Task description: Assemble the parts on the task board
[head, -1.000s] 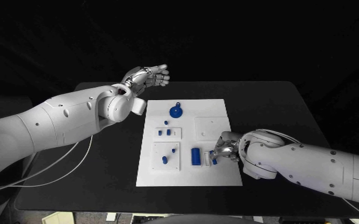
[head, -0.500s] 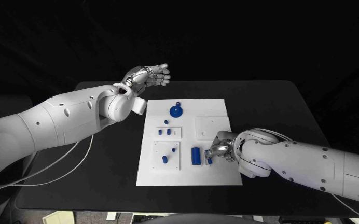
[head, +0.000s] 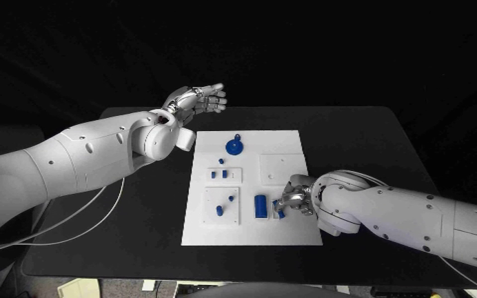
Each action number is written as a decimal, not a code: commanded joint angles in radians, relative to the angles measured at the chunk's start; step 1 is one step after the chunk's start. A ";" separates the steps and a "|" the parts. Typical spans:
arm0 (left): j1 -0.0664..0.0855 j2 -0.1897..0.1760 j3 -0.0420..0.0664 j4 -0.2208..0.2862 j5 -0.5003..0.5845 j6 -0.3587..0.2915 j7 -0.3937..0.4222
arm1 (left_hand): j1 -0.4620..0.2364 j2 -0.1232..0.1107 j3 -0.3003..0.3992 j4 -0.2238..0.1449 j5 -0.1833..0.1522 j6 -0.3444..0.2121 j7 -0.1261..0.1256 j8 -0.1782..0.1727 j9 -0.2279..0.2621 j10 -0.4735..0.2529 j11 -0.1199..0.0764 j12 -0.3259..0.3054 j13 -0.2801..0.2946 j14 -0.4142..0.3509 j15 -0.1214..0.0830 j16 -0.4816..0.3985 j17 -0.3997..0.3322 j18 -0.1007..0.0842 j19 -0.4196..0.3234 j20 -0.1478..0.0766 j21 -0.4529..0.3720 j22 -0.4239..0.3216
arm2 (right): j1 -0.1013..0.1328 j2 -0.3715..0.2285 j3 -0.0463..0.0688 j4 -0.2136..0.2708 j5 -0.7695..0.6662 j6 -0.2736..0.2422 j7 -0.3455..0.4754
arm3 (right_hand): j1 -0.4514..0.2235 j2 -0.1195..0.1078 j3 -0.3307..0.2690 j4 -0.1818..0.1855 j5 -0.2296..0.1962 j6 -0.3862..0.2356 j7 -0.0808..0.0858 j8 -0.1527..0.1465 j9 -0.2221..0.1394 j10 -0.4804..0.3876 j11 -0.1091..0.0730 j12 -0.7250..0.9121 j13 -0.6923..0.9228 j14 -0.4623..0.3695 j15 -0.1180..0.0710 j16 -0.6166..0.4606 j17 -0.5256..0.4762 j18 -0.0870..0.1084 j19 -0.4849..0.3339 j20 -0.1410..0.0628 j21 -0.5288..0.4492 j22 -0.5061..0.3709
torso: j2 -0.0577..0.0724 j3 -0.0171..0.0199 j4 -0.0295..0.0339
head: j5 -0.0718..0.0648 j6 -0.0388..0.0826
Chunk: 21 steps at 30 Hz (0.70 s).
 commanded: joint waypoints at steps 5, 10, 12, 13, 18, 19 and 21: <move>0.001 0.001 0.001 0.003 0.001 0.012 0.007 | 0.002 -0.002 0.002 0.002 -0.001 0.008 0.008 -0.002 -0.002 0.006 -0.002 -0.005 -0.001 0.006 0.001 -0.003 -0.001 -0.011 0.008 0.000 -0.006 0.002 | -0.002 0.002 -0.001 0.000 -0.001 0.025 0.006 | -0.009 0.001 -0.007 0.000 -0.006 0.005 0.002 0.002 -0.001 -0.003 -0.001 -0.004 0.001 0.003 -0.003 -0.006 0.001 0.072 0.004 -0.003 0.001 0.010 | 0.000 0.0005 -0.0004 | 0.001 -0.002; 0.001 0.001 0.001 0.003 0.001 0.012 0.006 | 0.003 -0.002 0.002 0.002 -0.001 0.008 0.008 -0.002 -0.002 0.006 -0.002 -0.005 -0.001 0.006 0.001 -0.003 -0.001 -0.011 0.008 0.000 -0.006 0.002 | -0.002 0.003 -0.001 -0.001 -0.001 0.016 0.009 | -0.011 -0.002 -0.011 0.001 -0.009 0.005 0.002 0.001 -0.001 -0.004 -0.001 -0.004 0.001 0.002 -0.003 -0.007 0.001 0.072 0.003 -0.004 0.000 0.010 | 0.000 0.0005 -0.0002 | 0.001 -0.002; 0.001 0.001 0.001 0.003 0.001 0.012 0.006 | 0.003 -0.002 0.002 0.002 -0.001 0.008 0.008 -0.002 -0.002 0.006 -0.002 -0.005 -0.001 0.006 0.001 -0.003 -0.001 -0.011 0.008 0.000 -0.006 0.002 | -0.002 0.003 -0.001 -0.002 -0.001 0.013 0.010 | -0.013 -0.003 -0.014 0.004 -0.018 0.005 0.002 0.001 -0.002 -0.005 -0.001 -0.004 0.002 0.002 -0.003 -0.007 0.001 0.072 0.003 -0.004 -0.001 0.010 | 0.000 0.0004 -0.0003 | 0.001 -0.002; 0.001 0.001 0.001 0.003 0.001 0.012 0.006 | 0.003 -0.002 0.002 0.002 -0.001 0.008 0.008 -0.002 -0.002 0.006 -0.002 -0.005 -0.001 0.006 0.001 -0.003 -0.001 -0.011 0.009 0.000 -0.006 0.002 | -0.002 0.003 -0.001 -0.002 -0.001 0.012 0.011 | -0.014 -0.005 -0.017 0.006 -0.031 0.005 0.002 0.001 -0.002 -0.005 -0.001 -0.004 0.002 0.002 -0.003 -0.008 0.001 0.072 0.003 -0.005 -0.001 0.010 | 0.000 0.0003 -0.0005 | 0.001 -0.001; 0.001 0.001 0.001 0.003 0.001 0.012 0.006 | 0.003 -0.002 0.002 0.002 -0.001 0.008 0.008 -0.002 -0.002 0.006 -0.001 -0.005 -0.001 0.006 0.001 -0.003 -0.002 -0.011 0.009 0.000 -0.006 0.002 | -0.002 0.004 -0.001 -0.001 0.000 0.008 0.017 | -0.018 -0.018 -0.021 0.025 -0.099 0.005 0.001 -0.001 -0.002 -0.007 -0.002 -0.004 0.003 0.002 -0.004 -0.009 0.002 0.072 0.002 -0.008 -0.003 0.009 | 0.000 0.0001 -0.0005 | 0.001 -0.001; 0.001 0.001 0.001 0.003 0.001 0.012 0.006 | 0.003 -0.002 0.002 0.002 -0.001 0.008 0.008 -0.002 -0.002 0.006 -0.001 -0.005 -0.001 0.006 0.001 -0.003 -0.002 -0.011 0.009 0.000 -0.006 0.002 | -0.002 0.004 -0.001 -0.001 0.000 0.007 0.018 | -0.025 -0.026 -0.023 0.035 -0.130 0.005 0.000 -0.001 -0.003 -0.007 -0.001 -0.004 0.003 0.002 -0.004 -0.010 0.003 0.072 0.002 -0.008 -0.004 0.009 | 0.000 0.0001 -0.0005 | 0.001 -0.001; 0.001 0.001 0.001 0.003 0.001 0.012 0.006 | 0.003 -0.002 0.002 0.002 -0.001 0.008 0.008 -0.002 -0.002 0.006 -0.001 -0.005 -0.001 0.006 0.001 -0.003 -0.002 -0.011 0.009 0.000 -0.006 0.002 | -0.002 0.004 -0.001 0.000 0.000 0.008 0.020 | -0.034 -0.048 -0.022 0.053 -0.173 0.006 0.000 -0.002 -0.003 -0.007 -0.002 -0.005 0.003 0.002 -0.004 -0.011 0.003 0.072 0.001 -0.010 -0.006 0.008 | 0.000 0.0002 -0.0004 | 0.001 -0.001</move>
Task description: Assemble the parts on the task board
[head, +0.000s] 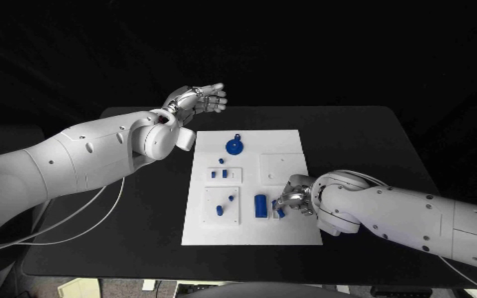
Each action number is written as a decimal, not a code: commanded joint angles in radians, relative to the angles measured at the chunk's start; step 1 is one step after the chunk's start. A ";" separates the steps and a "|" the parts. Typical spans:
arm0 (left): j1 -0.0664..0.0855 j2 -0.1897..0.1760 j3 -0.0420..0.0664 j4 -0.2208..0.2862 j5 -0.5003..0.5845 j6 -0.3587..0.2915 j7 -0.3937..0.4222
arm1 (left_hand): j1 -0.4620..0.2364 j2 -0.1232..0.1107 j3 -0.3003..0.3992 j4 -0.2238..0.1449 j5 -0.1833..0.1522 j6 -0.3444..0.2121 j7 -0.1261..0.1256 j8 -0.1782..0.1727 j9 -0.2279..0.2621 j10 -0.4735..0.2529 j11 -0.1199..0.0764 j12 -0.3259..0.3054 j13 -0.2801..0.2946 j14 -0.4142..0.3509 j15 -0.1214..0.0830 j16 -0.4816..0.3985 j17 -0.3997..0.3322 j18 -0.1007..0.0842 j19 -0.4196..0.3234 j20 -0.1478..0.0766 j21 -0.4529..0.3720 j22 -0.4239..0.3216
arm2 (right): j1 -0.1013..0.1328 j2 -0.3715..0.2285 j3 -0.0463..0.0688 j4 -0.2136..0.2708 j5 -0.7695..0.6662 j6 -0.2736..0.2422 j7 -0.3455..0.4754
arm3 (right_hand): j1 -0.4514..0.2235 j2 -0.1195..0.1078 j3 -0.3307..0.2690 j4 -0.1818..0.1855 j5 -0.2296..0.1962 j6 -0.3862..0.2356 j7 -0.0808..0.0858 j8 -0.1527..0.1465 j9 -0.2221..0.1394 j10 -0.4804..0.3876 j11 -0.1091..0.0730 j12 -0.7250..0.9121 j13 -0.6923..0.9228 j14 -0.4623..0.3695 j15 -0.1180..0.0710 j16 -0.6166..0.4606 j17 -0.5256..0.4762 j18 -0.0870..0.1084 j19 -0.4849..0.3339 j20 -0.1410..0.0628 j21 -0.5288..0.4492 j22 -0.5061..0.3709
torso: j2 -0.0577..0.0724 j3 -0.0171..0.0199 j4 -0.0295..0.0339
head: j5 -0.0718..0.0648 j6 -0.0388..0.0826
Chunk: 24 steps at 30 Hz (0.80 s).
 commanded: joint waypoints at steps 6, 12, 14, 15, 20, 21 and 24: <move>0.001 0.001 0.001 0.003 0.001 0.012 0.006 | 0.003 -0.002 0.002 0.002 -0.001 0.008 0.008 -0.002 -0.001 0.006 -0.001 -0.005 -0.001 0.006 0.001 -0.003 -0.002 -0.012 0.009 0.000 -0.007 0.002 | -0.001 0.001 0.000 0.004 0.002 0.009 0.020 | -0.024 -0.059 0.009 0.069 -0.071 0.005 0.002 -0.002 -0.001 -0.006 -0.003 -0.005 0.001 0.001 -0.007 -0.007 0.003 0.072 0.003 -0.013 -0.007 0.008 | 0.000 -0.0005 -0.0002 | 0.002 0.001; 0.001 0.000 0.001 0.003 0.001 0.011 0.006 | 0.003 -0.002 0.002 0.003 -0.001 0.008 0.008 -0.002 -0.002 0.006 -0.001 -0.005 -0.001 0.006 0.001 -0.004 -0.002 -0.012 0.009 0.000 -0.007 0.002 | -0.001 0.000 0.000 0.008 0.002 0.012 0.022 | -0.027 -0.064 0.010 0.078 -0.071 0.005 0.001 -0.002 -0.001 -0.006 -0.003 -0.005 0.002 0.001 -0.007 -0.007 0.004 0.072 0.004 -0.014 -0.007 0.008 | 0.000 -0.0003 0.0001 | 0.002 0.000; 0.001 0.000 0.001 0.003 0.001 0.011 0.006 | 0.003 -0.002 0.002 0.003 -0.001 0.008 0.008 -0.002 -0.002 0.006 -0.001 -0.005 -0.001 0.006 0.001 -0.004 -0.002 -0.011 0.009 0.000 -0.007 0.002 | -0.001 -0.001 0.000 0.009 0.002 0.012 0.022 | -0.027 -0.063 0.011 0.080 -0.071 0.005 0.001 -0.002 -0.001 -0.006 -0.004 -0.005 0.002 0.002 -0.007 -0.007 0.004 0.072 0.004 -0.014 -0.007 0.008 | 0.000 -0.0002 -0.0001 | 0.002 -0.001; 0.001 0.000 0.001 0.003 0.001 0.011 0.006 | 0.003 -0.002 0.002 0.003 -0.001 0.008 0.008 -0.002 -0.002 0.006 -0.001 -0.005 -0.001 0.006 0.001 -0.004 -0.002 -0.011 0.009 0.000 -0.007 0.002 | -0.001 -0.002 0.000 0.009 0.002 0.012 0.022 | -0.027 -0.063 0.011 0.081 -0.070 0.005 0.001 -0.002 -0.001 -0.006 -0.004 -0.005 0.002 0.002 -0.007 -0.007 0.004 0.072 0.004 -0.014 -0.007 0.008 | 0.000 -0.0003 -0.0003 | 0.002 -0.001; 0.001 0.000 0.001 0.003 0.001 0.011 0.006 | 0.003 -0.002 0.002 0.003 -0.001 0.008 0.008 -0.002 -0.002 0.006 -0.001 -0.005 -0.001 0.006 0.001 -0.004 -0.002 -0.011 0.009 0.000 -0.007 0.002 | -0.001 -0.006 0.000 0.014 0.002 0.012 0.022 | -0.027 -0.058 0.012 0.085 -0.069 0.005 0.001 -0.002 0.000 -0.006 -0.004 -0.005 0.002 0.001 -0.007 -0.007 0.005 0.072 0.004 -0.015 -0.007 0.008 | 0.000 0.0000 -0.0004 | 0.003 -0.001; 0.001 -0.001 0.001 0.003 0.001 0.010 0.006 | 0.003 -0.002 0.002 0.003 -0.001 0.008 0.008 -0.002 -0.002 0.006 -0.001 -0.005 -0.001 0.006 0.001 -0.004 -0.002 -0.011 0.009 0.000 -0.007 0.002 | -0.001 -0.007 0.000 0.015 0.002 0.012 0.022 | -0.027 -0.057 0.012 0.085 -0.069 0.005 0.001 -0.002 0.000 -0.006 -0.004 -0.005 0.002 0.001 -0.008 -0.007 0.005 0.072 0.004 -0.015 -0.007 0.009 | 0.000 0.0002 -0.0002 | 0.003 -0.002; 0.001 0.000 0.001 0.003 0.001 0.010 0.006 | 0.003 -0.002 0.002 0.003 -0.001 0.008 0.008 -0.002 -0.002 0.006 -0.001 -0.005 -0.001 0.006 0.001 -0.004 -0.002 -0.011 0.009 0.000 -0.007 0.003 | -0.001 -0.011 0.000 0.021 0.002 0.012 0.023 | -0.029 -0.051 0.013 0.090 -0.064 0.005 0.001 -0.002 0.000 -0.006 -0.004 -0.005 0.002 0.001 -0.008 -0.007 0.005 0.072 0.003 -0.015 -0.007 0.009 | 0.000 0.0005 -0.0003 | 0.003 -0.002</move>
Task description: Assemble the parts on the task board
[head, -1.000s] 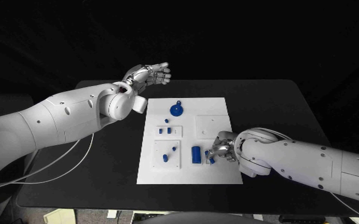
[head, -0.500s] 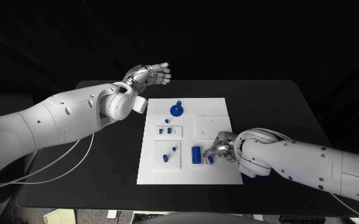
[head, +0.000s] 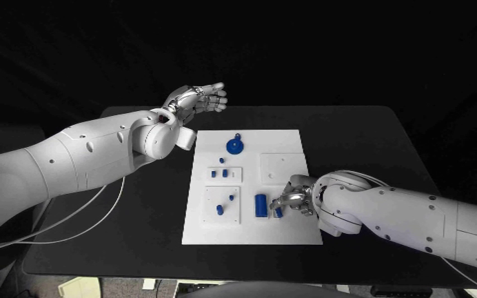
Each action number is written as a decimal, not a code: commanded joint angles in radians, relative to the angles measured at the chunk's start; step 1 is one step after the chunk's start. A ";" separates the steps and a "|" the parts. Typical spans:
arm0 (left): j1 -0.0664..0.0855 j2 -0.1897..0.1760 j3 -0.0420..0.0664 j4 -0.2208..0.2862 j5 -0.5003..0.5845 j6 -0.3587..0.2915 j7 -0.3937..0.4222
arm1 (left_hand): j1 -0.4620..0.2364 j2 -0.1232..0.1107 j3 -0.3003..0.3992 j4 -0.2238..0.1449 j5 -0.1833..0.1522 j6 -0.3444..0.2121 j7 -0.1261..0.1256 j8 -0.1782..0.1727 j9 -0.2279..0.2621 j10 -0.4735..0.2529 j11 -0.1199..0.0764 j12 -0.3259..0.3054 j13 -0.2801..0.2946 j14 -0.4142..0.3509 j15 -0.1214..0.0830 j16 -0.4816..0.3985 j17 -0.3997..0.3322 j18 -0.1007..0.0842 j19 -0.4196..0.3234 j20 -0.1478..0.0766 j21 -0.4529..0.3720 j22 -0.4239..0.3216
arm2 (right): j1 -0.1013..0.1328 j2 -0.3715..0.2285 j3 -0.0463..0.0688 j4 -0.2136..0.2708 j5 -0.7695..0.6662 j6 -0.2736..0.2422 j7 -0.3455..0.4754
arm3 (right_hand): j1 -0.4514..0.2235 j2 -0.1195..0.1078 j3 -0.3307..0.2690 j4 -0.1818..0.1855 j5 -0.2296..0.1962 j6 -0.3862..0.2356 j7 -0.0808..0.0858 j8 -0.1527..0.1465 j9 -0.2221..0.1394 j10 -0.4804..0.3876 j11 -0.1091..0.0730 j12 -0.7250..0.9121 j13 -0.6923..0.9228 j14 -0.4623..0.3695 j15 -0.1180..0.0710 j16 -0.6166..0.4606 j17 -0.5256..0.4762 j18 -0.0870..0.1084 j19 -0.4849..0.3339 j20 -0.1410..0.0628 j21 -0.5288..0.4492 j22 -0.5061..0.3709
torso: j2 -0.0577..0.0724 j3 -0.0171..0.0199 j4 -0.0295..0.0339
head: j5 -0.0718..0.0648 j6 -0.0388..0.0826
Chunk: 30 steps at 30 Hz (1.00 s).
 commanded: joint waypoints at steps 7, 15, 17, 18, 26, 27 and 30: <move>0.001 0.001 0.001 0.002 0.001 0.010 0.006 | 0.003 -0.002 0.002 0.003 -0.001 0.008 0.008 -0.002 -0.001 0.006 -0.001 -0.005 -0.001 0.007 0.001 -0.004 -0.001 -0.011 0.010 0.000 -0.003 0.002 | -0.001 -0.012 0.000 0.013 0.002 0.013 0.015 | -0.005 0.012 0.002 0.014 0.008 0.004 0.002 -0.002 0.000 -0.006 -0.004 -0.005 0.001 0.001 -0.008 -0.003 0.002 0.072 0.000 -0.006 -0.003 0.010 | 0.000 0.0008 -0.0003 | 0.000 -0.001; 0.001 0.001 0.001 0.002 0.001 0.009 0.005 | 0.003 -0.002 0.002 0.003 -0.001 0.008 0.008 -0.002 -0.001 0.006 -0.001 -0.005 -0.001 0.007 0.001 -0.004 -0.001 -0.011 0.010 0.000 -0.004 0.002 | -0.001 -0.020 0.000 0.019 0.006 0.021 0.019 | -0.005 0.014 0.003 0.014 0.012 0.004 0.002 -0.002 0.000 -0.006 -0.004 -0.005 0.002 0.001 -0.008 -0.003 0.003 0.072 0.000 -0.006 -0.003 0.010 | 0.000 0.0008 0.0003 | 0.000 0.000; 0.001 0.000 0.001 0.003 0.001 0.009 0.005 | 0.003 -0.002 0.002 0.003 -0.001 0.008 0.008 -0.002 -0.001 0.006 -0.001 -0.005 -0.001 0.007 0.001 -0.004 -0.001 -0.011 0.010 0.000 -0.004 0.002 | -0.002 -0.024 0.000 0.020 0.006 0.028 0.023 | -0.004 0.013 0.003 0.013 0.013 0.004 0.002 -0.002 0.000 -0.006 -0.004 -0.005 0.002 0.001 -0.008 -0.003 0.003 0.072 -0.001 -0.006 -0.002 0.011 | 0.000 0.0006 0.0003 | 0.000 0.001; 0.001 0.000 0.001 0.003 0.001 0.009 0.005 | 0.003 -0.002 0.002 0.003 -0.001 0.008 0.008 -0.002 -0.001 0.006 -0.001 -0.005 -0.001 0.007 0.001 -0.004 -0.001 -0.011 0.010 0.000 -0.004 0.002 | -0.002 -0.026 0.000 0.022 0.006 0.035 0.026 | -0.001 0.012 0.003 0.009 0.015 0.004 0.002 -0.002 0.000 -0.006 -0.004 -0.005 0.002 0.001 -0.008 -0.003 0.003 0.072 -0.001 -0.006 -0.002 0.011 | 0.000 0.0005 0.0000 | -0.001 0.001; 0.001 -0.002 0.001 0.003 0.001 0.009 0.005 | 0.004 -0.002 0.002 0.003 -0.001 0.008 0.008 -0.002 -0.001 0.006 -0.001 -0.005 -0.001 0.007 0.001 -0.004 -0.001 -0.011 0.010 0.000 -0.004 0.003 | -0.011 -0.045 0.000 0.043 0.010 0.077 0.053 | 0.051 0.011 -0.038 -0.087 0.036 0.002 0.003 -0.001 0.004 -0.007 -0.004 -0.004 0.004 0.000 -0.008 -0.003 0.006 0.072 -0.004 -0.008 0.003 0.015 | 0.000 0.0003 -0.0001 | 0.000 0.002; 0.001 -0.002 0.001 0.003 0.001 0.009 0.005 | 0.004 -0.002 0.002 0.003 -0.001 0.008 0.008 -0.002 -0.001 0.006 -0.001 -0.005 -0.001 0.007 0.001 -0.004 -0.001 -0.011 0.010 0.000 -0.004 0.003 | -0.012 -0.047 0.000 0.045 0.010 0.077 0.054 | 0.057 0.011 -0.043 -0.098 0.031 0.002 0.003 -0.001 0.004 -0.007 -0.004 -0.004 0.004 0.000 -0.008 -0.003 0.006 0.072 -0.004 -0.008 0.003 0.015 | 0.000 0.0003 -0.0001 | 0.000 0.002; 0.001 -0.003 0.001 0.004 0.001 0.009 0.005 | 0.004 -0.002 0.002 0.003 -0.001 0.009 0.008 -0.002 -0.001 0.006 -0.001 -0.005 -0.001 0.007 0.001 -0.004 -0.001 -0.011 0.010 0.000 -0.004 0.003 | -0.016 -0.051 -0.001 0.049 0.010 0.081 0.056 | 0.078 0.016 -0.057 -0.125 0.008 0.003 0.003 0.000 0.004 -0.006 -0.004 -0.004 0.003 0.000 -0.008 -0.004 0.007 0.072 -0.005 -0.007 0.002 0.013 | 0.000 0.0004 -0.0004 | 0.000 0.003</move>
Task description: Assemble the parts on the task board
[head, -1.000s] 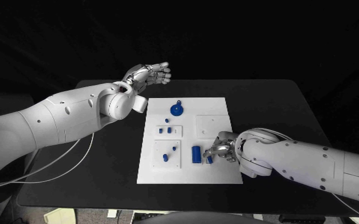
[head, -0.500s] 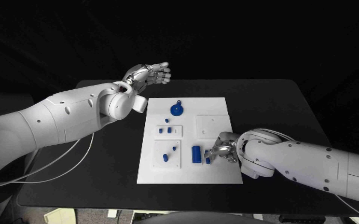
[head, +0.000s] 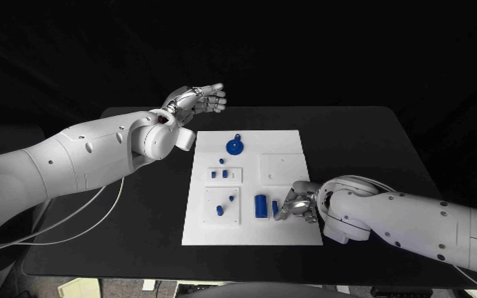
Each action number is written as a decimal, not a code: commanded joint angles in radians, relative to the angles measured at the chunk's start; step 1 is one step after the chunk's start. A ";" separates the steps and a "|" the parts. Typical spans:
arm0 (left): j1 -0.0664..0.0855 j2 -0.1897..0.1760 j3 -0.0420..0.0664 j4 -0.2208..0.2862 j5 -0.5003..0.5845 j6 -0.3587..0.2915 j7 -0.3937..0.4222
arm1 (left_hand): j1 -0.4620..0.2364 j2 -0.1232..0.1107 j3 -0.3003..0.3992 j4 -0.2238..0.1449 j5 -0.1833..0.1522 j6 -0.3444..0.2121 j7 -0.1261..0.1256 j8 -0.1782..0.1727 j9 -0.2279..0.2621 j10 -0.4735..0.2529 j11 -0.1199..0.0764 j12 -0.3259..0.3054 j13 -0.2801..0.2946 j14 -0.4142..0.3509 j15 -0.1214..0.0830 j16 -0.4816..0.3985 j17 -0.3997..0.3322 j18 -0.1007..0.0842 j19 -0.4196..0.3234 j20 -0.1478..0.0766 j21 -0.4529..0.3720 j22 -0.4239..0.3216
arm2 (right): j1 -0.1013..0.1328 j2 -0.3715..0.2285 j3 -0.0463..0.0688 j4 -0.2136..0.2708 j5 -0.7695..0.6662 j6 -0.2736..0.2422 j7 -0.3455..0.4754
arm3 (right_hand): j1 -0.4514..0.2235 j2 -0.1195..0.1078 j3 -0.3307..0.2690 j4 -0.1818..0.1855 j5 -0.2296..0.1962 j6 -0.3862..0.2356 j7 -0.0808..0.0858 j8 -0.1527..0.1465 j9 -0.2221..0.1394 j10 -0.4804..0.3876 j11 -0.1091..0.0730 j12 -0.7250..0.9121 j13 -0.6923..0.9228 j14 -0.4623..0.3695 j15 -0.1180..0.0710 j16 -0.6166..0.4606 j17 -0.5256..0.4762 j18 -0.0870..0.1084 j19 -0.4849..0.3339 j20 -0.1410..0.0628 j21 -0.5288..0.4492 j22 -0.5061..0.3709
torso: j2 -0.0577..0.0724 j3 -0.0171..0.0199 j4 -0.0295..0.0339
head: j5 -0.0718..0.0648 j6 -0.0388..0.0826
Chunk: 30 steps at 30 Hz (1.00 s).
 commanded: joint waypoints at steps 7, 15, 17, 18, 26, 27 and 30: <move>0.001 0.001 0.001 0.003 0.001 0.009 0.006 | 0.004 -0.002 0.002 0.003 -0.001 0.009 0.008 -0.002 -0.002 0.006 -0.001 -0.005 -0.001 0.007 0.001 -0.004 -0.001 -0.011 0.007 0.003 -0.004 0.001 | -0.005 -0.002 -0.001 -0.001 0.003 0.034 0.026 | 0.027 0.010 -0.007 -0.023 -0.018 0.002 0.005 0.000 0.001 -0.001 0.000 -0.005 0.000 0.001 -0.003 -0.005 0.002 0.072 -0.001 -0.003 0.001 0.012 | 0.000 0.0002 0.0005 | 0.000 0.002; 0.001 0.000 0.001 0.003 0.001 0.009 0.007 | 0.004 -0.002 0.002 0.003 -0.001 0.009 0.008 -0.002 -0.002 0.006 -0.001 -0.005 -0.001 0.007 0.001 -0.004 -0.002 -0.011 0.007 0.003 -0.004 0.001 | -0.006 0.002 -0.001 -0.010 0.004 0.030 0.022 | 0.002 0.044 -0.017 -0.003 -0.018 0.007 0.004 0.001 0.000 0.000 0.000 -0.007 -0.002 0.001 -0.003 -0.006 0.002 0.072 -0.001 0.002 -0.001 0.011 | 0.000 0.0000 0.0000 | 0.000 0.000; 0.001 0.001 0.001 0.003 0.001 0.010 0.007 | 0.004 -0.002 0.002 0.003 -0.001 0.009 0.008 -0.002 -0.002 0.006 -0.001 -0.005 -0.001 0.007 0.001 -0.004 -0.002 -0.011 0.007 0.003 -0.004 0.001 | -0.006 0.005 -0.001 -0.013 0.004 0.028 0.021 | 0.001 0.049 -0.017 -0.001 -0.018 0.008 0.004 0.001 0.000 0.000 -0.001 -0.007 -0.002 0.001 -0.004 -0.006 0.002 0.072 -0.001 0.002 -0.002 0.011 | 0.000 0.0000 0.0000 | 0.000 0.000; 0.001 0.001 0.001 0.003 0.001 0.010 0.006 | 0.004 -0.002 0.002 0.003 -0.001 0.009 0.008 -0.002 -0.002 0.006 -0.001 -0.005 -0.001 0.007 0.001 -0.004 -0.002 -0.011 0.007 0.003 -0.004 0.001 | -0.007 0.008 -0.001 -0.015 0.000 0.027 0.019 | -0.001 0.057 -0.016 0.002 -0.018 0.009 0.003 0.001 0.000 0.000 -0.001 -0.007 -0.002 0.001 -0.004 -0.006 0.003 0.072 -0.001 0.002 -0.002 0.011 | 0.001 0.0000 0.0002 | 0.000 0.000; 0.001 0.001 0.001 0.003 -0.002 0.010 0.006 | 0.004 -0.002 0.002 0.004 -0.001 0.009 0.008 -0.002 -0.002 0.006 -0.001 -0.005 -0.001 0.007 0.001 -0.004 -0.002 -0.011 0.008 0.003 -0.005 0.002 | -0.007 0.022 0.000 -0.029 -0.015 0.019 0.018 | 0.026 0.112 0.052 0.022 -0.026 0.013 0.001 0.000 -0.002 0.001 -0.003 -0.009 -0.002 0.000 -0.006 -0.006 0.004 0.072 -0.003 0.001 -0.003 0.011 | 0.001 0.0000 0.0009 | 0.001 -0.003; 0.001 0.001 0.001 0.003 -0.002 0.010 0.006 | 0.003 -0.002 0.002 0.004 -0.001 0.009 0.008 -0.002 -0.002 0.006 -0.001 -0.005 -0.001 0.007 0.001 -0.004 -0.002 -0.011 0.008 0.004 -0.005 0.002 | -0.008 0.023 0.000 -0.031 -0.016 0.020 0.018 | 0.026 0.119 0.065 0.030 -0.026 0.013 0.002 0.000 -0.002 0.001 -0.003 -0.009 -0.002 0.000 -0.006 -0.007 0.005 0.072 -0.003 0.001 -0.003 0.012 | 0.001 0.0000 0.0009 | 0.001 -0.003; 0.001 0.001 0.001 0.003 -0.002 0.010 0.006 | 0.003 -0.002 0.002 0.004 -0.001 0.009 0.008 -0.002 -0.002 0.006 -0.001 -0.005 -0.001 0.007 0.001 -0.004 -0.002 -0.011 0.008 0.004 -0.005 0.002 | -0.008 0.026 0.000 -0.036 -0.017 0.025 0.018 | 0.035 0.134 0.107 0.035 -0.026 0.014 0.002 0.000 -0.002 0.001 -0.003 -0.009 -0.002 0.000 -0.006 -0.006 0.006 0.072 -0.004 0.002 -0.001 0.013 | 0.001 -0.0003 0.0007 | 0.002 -0.004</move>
